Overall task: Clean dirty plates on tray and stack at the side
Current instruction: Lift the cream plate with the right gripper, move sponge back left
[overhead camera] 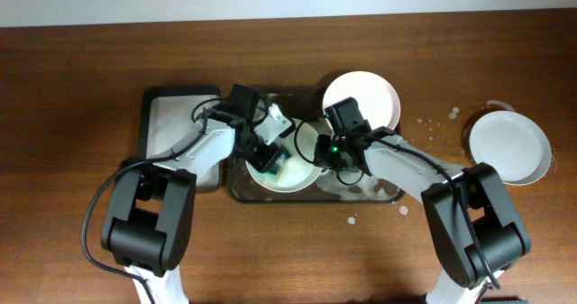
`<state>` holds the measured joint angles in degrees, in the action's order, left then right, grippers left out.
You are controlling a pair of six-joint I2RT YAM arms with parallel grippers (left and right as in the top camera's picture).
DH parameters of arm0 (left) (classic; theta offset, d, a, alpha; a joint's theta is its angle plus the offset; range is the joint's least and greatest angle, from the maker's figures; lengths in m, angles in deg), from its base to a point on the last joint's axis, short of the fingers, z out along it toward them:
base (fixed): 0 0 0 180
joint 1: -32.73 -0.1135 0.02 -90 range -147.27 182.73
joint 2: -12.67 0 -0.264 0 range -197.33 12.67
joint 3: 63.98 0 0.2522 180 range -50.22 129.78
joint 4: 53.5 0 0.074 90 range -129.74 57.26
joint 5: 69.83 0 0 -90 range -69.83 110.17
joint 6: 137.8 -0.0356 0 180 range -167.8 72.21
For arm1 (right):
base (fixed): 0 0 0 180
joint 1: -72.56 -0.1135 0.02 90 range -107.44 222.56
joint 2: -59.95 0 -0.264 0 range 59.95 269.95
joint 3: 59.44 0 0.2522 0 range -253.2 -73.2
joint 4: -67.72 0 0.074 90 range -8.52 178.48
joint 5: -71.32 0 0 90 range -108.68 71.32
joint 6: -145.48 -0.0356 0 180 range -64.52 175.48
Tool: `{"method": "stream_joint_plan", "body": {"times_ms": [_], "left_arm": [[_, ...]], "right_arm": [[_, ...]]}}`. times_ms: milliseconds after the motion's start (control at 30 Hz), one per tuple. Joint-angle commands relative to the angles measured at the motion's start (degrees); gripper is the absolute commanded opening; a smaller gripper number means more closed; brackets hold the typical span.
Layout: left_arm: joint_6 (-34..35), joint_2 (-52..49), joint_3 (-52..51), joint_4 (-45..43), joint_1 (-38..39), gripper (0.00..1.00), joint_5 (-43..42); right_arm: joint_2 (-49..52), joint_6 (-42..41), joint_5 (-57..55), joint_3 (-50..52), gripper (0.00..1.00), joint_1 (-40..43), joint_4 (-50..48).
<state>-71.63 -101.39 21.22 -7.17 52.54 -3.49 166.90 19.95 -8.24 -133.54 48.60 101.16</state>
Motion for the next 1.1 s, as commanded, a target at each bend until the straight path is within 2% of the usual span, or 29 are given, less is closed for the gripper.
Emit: {"method": "stream_joint_plan", "body": {"times_ms": [0,67,167,233,267,367,433,567,600,667,833,900,1067], "left_arm": [[5.9,-3.4,-1.4,-8.3,0.5,0.00,4.4],[11.0,-3.4,-1.4,-12.0,0.5,0.00,10.9],[19.3,-3.4,-1.4,-15.9,0.5,0.00,26.1],[23.9,-3.4,-1.4,-15.1,0.5,0.00,32.4],[24.7,-3.4,-1.4,-14.4,0.5,0.00,32.7],[27.3,-3.4,-1.4,-8.8,0.5,0.00,32.0],[25.9,-3.4,-1.4,-4.9,0.6,0.00,29.1],[11.1,-3.4,-1.4,-1.5,0.6,0.00,14.1],[8.7,-3.4,-1.4,-0.9,0.6,0.00,9.2],[8.7,-3.4,-1.4,-0.4,0.6,0.00,4.8],[8.8,-3.3,1.5,4.7,-0.6,0.00,4.7],[9.6,-2.9,10.1,13.9,-2.9,0.00,3.6],[11.1,-2.3,23.9,26.1,-5.5,0.00,2.8]], "right_arm": [[0.6,0.1,1.0,-0.1,0.04,-0.3,0.0],[0.6,0.1,1.0,-0.1,0.04,-0.3,0.0],[0.6,0.1,1.0,-0.1,0.04,-0.3,0.0],[0.6,0.1,1.0,-0.1,0.04,-0.3,0.0],[0.6,0.1,1.0,-0.1,0.04,-0.3,0.0],[0.6,0.1,1.0,-0.1,0.04,-0.3,0.0],[0.6,0.1,1.0,-0.1,0.04,-0.3,0.0],[0.6,0.1,1.0,-0.1,0.04,-0.3,-0.1],[0.6,0.1,1.0,-0.1,0.04,-0.3,0.0],[0.6,0.1,1.0,-0.1,0.04,-0.3,0.0],[0.6,0.1,1.0,-0.1,0.04,-0.3,0.0],[0.6,0.1,1.0,-0.1,0.04,-0.3,0.0],[0.6,0.1,1.0,-0.1,0.04,-0.3,0.0]]}}
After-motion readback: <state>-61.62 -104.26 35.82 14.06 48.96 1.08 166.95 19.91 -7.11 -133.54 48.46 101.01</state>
